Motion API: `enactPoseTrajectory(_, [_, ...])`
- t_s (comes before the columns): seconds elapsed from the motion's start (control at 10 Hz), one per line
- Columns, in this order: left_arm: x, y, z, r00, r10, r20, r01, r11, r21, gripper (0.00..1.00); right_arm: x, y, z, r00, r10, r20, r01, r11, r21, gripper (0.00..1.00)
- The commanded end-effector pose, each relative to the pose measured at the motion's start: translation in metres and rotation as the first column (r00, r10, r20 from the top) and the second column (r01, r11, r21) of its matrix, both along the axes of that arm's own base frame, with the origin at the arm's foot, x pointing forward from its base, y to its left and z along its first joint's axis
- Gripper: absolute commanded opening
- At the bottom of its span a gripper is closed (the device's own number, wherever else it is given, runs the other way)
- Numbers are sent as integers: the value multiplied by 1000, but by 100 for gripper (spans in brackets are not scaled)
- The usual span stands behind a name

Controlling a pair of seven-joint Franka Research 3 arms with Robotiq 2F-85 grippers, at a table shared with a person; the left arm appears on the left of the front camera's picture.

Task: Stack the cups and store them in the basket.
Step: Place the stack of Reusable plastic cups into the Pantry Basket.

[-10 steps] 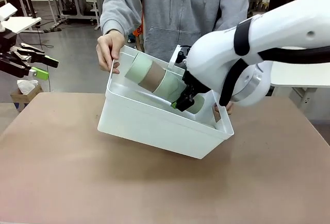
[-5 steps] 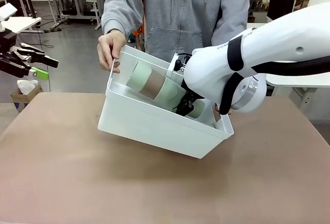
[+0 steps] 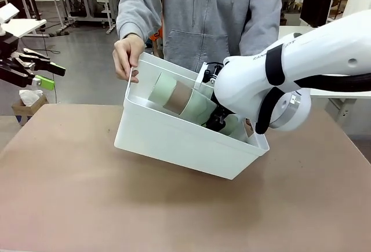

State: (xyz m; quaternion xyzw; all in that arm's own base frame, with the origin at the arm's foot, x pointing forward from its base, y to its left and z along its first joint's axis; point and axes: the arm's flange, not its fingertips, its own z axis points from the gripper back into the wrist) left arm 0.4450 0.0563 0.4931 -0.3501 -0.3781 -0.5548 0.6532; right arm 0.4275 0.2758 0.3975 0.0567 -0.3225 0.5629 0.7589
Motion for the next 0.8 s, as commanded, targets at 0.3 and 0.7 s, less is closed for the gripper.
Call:
enactPoseTrajectory(0.3, [-2, 0, 2, 1000, -8, 1, 8, 1000, 6, 100, -6, -9, 9, 1000, 3, -4, -3, 999, 49, 84])
enactPoseTrajectory(0.7, [-2, 0, 2, 1000, -8, 1, 8, 1000, 6, 100, 6, -12, 5, 999, 31, -17, -29, 997, 77, 100])
